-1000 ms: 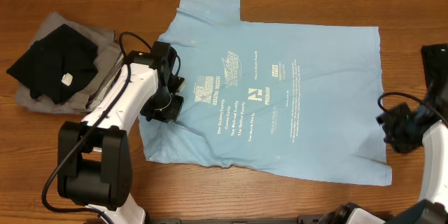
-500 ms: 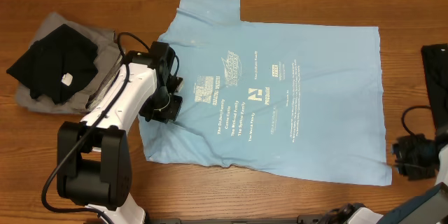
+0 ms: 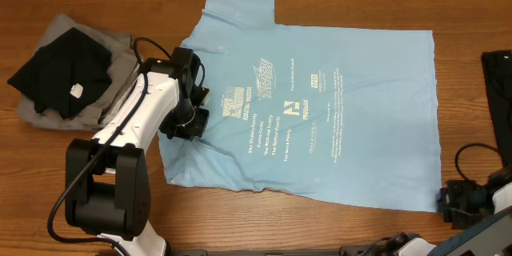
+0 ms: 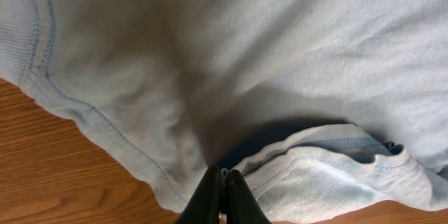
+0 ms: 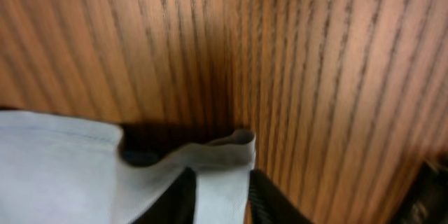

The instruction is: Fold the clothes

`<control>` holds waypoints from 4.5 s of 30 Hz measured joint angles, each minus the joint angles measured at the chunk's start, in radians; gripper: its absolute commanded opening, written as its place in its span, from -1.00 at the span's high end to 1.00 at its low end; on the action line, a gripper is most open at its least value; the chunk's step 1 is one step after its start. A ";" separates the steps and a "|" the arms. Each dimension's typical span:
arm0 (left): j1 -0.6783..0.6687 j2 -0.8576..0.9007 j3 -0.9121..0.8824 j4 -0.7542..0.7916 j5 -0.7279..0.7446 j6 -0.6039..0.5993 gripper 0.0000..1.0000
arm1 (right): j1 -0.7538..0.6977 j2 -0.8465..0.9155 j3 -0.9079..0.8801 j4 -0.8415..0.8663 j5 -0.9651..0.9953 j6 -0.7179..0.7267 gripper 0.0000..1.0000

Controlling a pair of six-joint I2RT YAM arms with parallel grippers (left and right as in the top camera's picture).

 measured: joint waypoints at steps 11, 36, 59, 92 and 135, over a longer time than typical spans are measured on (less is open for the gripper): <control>0.000 0.000 0.000 -0.008 0.008 0.000 0.92 | 0.000 -0.002 -0.036 0.062 0.003 -0.005 0.46; 0.027 0.000 0.153 -0.090 -0.001 0.000 0.92 | 0.000 0.000 0.193 -0.137 -0.229 -0.112 0.92; 0.039 0.000 0.231 0.079 -0.066 0.005 0.92 | 0.079 0.000 0.194 0.158 -0.388 0.026 0.92; 0.059 0.000 0.232 0.315 -0.139 0.008 0.88 | 0.282 0.107 0.194 0.484 -0.344 0.123 0.75; 0.209 -0.015 -0.251 0.423 0.054 -0.086 0.92 | 0.185 0.112 0.196 0.068 -0.392 -0.080 -0.36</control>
